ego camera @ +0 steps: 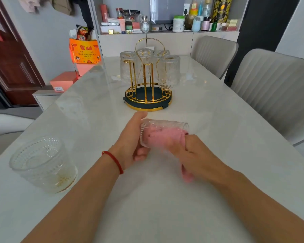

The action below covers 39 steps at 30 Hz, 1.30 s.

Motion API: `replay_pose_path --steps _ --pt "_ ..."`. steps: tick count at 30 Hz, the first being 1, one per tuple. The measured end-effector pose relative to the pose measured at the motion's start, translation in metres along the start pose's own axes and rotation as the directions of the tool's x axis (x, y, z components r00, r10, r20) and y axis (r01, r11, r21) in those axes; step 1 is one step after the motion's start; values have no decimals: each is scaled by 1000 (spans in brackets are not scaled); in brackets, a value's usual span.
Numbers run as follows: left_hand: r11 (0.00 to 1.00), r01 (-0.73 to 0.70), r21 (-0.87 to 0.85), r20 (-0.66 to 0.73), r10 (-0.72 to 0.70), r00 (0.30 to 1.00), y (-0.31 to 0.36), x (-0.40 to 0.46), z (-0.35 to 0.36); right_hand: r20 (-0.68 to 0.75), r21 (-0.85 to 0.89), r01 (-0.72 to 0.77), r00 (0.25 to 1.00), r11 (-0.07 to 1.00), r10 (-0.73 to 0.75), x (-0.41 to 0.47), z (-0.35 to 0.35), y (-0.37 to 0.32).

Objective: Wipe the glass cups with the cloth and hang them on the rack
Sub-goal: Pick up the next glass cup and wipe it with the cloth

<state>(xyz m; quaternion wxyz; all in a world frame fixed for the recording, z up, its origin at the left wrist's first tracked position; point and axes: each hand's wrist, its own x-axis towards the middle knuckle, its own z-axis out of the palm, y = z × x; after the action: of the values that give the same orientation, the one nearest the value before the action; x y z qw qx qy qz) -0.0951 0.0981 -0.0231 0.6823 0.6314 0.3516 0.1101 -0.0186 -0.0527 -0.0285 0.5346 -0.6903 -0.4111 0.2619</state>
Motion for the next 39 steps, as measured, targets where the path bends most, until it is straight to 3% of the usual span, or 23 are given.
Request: replay_pose_path --steps 4,7,10,13,15,18,19,21,23,25,26,29,33,36,39 --pt "996 -82 26 -224 86 971 2 0 15 151 -3 6 989 1000 -6 -6 7 0" --pt "968 -252 -17 -267 238 934 2 -3 18 158 -23 59 986 998 -54 -6 10 3" --pt "928 -373 -25 -298 349 888 -3 -6 17 139 29 -32 990 999 28 -7 11 4" --pt "843 -538 8 -309 514 800 -7 -2 19 115 209 -200 977 957 179 -6 8 -1" --pt "738 -673 51 -293 656 696 -11 3 17 143 445 -332 943 832 301 -9 6 -10" --pt "632 -763 137 -229 769 596 -13 4 16 129 565 -334 939 755 319 -7 1 -15" --pt "647 -747 150 -207 760 616 -12 3 16 106 546 -348 931 762 349 -7 -2 -15" --pt "796 -595 109 -170 605 778 -7 0 13 33 342 -341 935 875 352 -7 -9 -11" --pt "948 -317 13 -33 317 948 -1 -5 7 -21 -20 -145 989 989 144 -7 -9 -6" --pt "997 -69 44 36 67 997 1 -8 1 22 -238 105 994 966 -102 -9 -3 4" --pt "998 -25 57 4 25 1000 0 -9 0 59 -265 158 987 951 -148 -10 0 10" --pt "990 -136 40 -149 141 979 0 -11 6 70 -142 130 990 981 -121 -8 11 15" --pt "907 -412 85 -256 420 871 -3 -7 8 84 73 -219 974 973 212 -8 10 6" --pt "772 -622 128 -247 633 734 -8 -5 9 111 373 -358 933 856 342 -7 10 4" --pt "645 -747 158 -214 761 612 -10 0 10 194 616 -351 935 705 296 -4 9 2"
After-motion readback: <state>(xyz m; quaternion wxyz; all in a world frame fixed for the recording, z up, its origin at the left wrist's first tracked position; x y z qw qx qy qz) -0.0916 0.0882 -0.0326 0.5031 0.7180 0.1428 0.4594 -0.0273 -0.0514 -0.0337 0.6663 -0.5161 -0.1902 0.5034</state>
